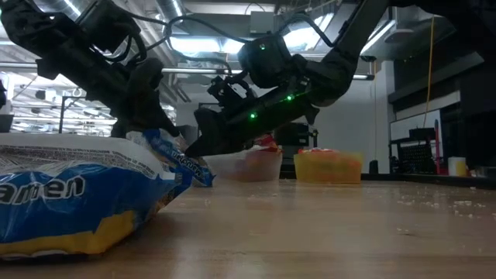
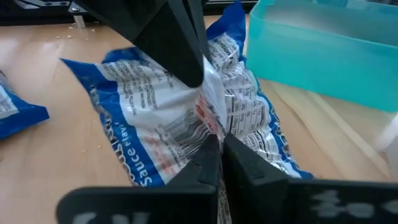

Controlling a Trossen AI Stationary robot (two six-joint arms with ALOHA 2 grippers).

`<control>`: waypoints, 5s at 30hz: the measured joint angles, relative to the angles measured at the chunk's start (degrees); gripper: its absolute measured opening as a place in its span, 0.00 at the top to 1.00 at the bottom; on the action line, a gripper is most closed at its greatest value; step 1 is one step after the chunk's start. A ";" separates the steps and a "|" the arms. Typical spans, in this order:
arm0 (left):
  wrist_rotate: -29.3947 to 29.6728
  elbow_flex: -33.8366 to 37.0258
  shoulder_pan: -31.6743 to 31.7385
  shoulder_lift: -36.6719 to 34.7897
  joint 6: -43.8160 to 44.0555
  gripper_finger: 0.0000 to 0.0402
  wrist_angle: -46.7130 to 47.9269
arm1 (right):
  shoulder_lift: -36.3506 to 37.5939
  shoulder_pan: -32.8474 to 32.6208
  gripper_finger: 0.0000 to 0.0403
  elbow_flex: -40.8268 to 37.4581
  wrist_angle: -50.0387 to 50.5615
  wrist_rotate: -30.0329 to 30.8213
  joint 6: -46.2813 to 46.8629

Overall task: Sort Maruchan noodles
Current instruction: Put the top blue noodle pack into the blue bin

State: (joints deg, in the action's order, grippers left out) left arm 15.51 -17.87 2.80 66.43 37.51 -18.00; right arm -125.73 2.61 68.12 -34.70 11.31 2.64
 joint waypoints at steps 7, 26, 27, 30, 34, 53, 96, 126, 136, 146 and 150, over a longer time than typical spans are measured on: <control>0.30 0.00 -0.08 -0.18 0.01 1.00 -0.55 | -0.12 0.02 1.00 5.23 7.78 -0.53 -2.90; 1.57 0.02 3.28 -12.70 -3.69 1.00 2.75 | -0.14 1.24 1.00 17.89 17.11 2.43 -16.02; 1.84 -0.03 4.00 -13.56 -4.13 1.00 3.25 | -0.14 1.75 1.00 18.95 17.65 2.10 -16.52; 2.64 -0.09 6.09 -15.63 -6.56 1.00 3.25 | -0.14 3.86 1.00 22.17 19.49 -0.11 -17.99; 3.71 -0.20 9.66 -18.34 -10.37 1.00 2.92 | -0.14 6.84 1.00 26.41 21.00 -3.00 -19.61; 0.06 0.04 31.90 -19.26 -18.02 1.00 11.40 | -10.73 14.19 1.00 41.57 24.72 -14.37 -8.67; -1.45 -0.02 34.68 -22.39 -16.62 0.75 20.47 | -12.26 14.53 0.56 47.25 44.53 -24.73 -5.89; -21.46 0.13 10.37 -40.89 -12.25 0.75 25.75 | -12.55 -6.29 0.44 45.61 36.42 -26.87 -21.77; -21.16 0.13 10.08 -40.70 -12.66 0.75 29.80 | -14.82 -7.76 0.32 45.61 32.30 -25.41 -18.56; -17.00 -0.10 10.30 -41.30 -8.98 0.75 31.33 | -14.24 -6.51 0.32 46.06 38.73 -21.60 -20.65; -5.59 -0.34 10.67 -41.40 -7.25 0.75 35.87 | -13.46 -5.46 0.32 48.38 47.50 -20.54 -19.85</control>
State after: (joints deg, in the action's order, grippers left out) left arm 9.92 -18.20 13.47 25.03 30.26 17.87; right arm -139.18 -2.85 116.50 12.79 -9.23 -17.21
